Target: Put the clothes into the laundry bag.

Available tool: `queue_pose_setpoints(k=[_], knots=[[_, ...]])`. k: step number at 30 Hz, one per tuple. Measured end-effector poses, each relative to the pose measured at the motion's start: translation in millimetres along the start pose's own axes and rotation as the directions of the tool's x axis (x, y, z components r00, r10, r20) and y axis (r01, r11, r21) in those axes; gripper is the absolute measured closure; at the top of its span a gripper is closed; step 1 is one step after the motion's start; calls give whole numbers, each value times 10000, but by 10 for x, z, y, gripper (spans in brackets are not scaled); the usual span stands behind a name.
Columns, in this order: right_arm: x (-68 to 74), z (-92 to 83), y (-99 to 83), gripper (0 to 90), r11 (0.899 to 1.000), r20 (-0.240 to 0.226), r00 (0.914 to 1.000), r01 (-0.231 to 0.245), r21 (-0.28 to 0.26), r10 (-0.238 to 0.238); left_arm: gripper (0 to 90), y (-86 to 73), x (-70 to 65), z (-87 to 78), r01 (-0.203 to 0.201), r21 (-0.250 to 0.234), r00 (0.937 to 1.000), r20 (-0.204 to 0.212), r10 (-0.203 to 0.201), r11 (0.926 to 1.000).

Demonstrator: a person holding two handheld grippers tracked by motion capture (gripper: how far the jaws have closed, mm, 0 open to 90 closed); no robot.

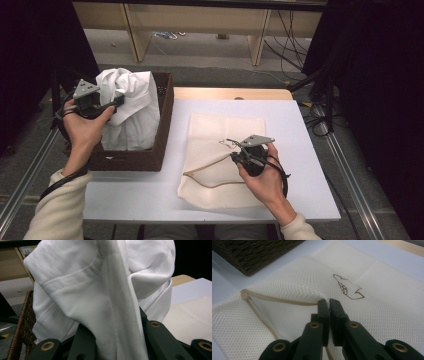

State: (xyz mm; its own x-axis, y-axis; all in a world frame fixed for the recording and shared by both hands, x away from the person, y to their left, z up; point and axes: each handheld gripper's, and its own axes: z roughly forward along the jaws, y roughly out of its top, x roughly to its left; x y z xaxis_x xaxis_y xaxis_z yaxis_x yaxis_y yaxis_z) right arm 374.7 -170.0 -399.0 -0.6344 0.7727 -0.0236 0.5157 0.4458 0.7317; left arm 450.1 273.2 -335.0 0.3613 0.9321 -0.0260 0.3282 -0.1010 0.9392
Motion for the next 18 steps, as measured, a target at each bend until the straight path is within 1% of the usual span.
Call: queue_pose_setpoints(k=[1, 3, 4, 5, 6, 9, 10, 13, 15, 18], knots=[[5, -3, 0, 885, 9998, -101, 9998, -195, 100, 196, 717, 7, -4, -25, -66, -89, 10000, 7, 66, 9999], [12, -6, -2, 885, 9995, -51, 9996, -278, 175, 279, 718, 19, -22, -73, -123, -231, 9999, 23, 123, 9997], [13, -4, -2, 885, 9995, -53, 9996, -270, 174, 271, 717, 30, -35, -104, -165, -315, 9999, 47, 166, 9994], [1, 10, -5, 885, 10000, -63, 10000, -44, 76, 45, 717, 44, -54, -144, -211, -438, 9997, 97, 216, 9988], [16, 4, -6, 885, 9996, -2, 9997, -245, 135, 245, 717, 56, -73, -177, -245, -537, 9996, 135, 253, 9983], [15, 7, -7, 885, 9997, -11, 9998, -191, 141, 191, 717, 98, -135, -277, -501, -674, 9984, 239, 518, 9965], [9, 13, -8, 884, 9999, -35, 10000, -92, 102, 93, 717, 109, -150, -298, -588, -686, 9977, 299, 610, 9959], [14, 10, -7, 885, 9998, -27, 9999, -128, 122, 129, 716, 153, -222, -391, -754, -855, 9953, 551, 803, 9935], [14, 11, -8, 885, 9998, -17, 9999, -133, 120, 133, 716, 187, -284, -465, -893, -1016, 9935, 621, 959, 9908], [18, 7, -9, 885, 9997, 25, 9998, -198, 173, 197, 716, 219, -355, -532, -1028, -1228, 9907, 766, 1127, 9871]])
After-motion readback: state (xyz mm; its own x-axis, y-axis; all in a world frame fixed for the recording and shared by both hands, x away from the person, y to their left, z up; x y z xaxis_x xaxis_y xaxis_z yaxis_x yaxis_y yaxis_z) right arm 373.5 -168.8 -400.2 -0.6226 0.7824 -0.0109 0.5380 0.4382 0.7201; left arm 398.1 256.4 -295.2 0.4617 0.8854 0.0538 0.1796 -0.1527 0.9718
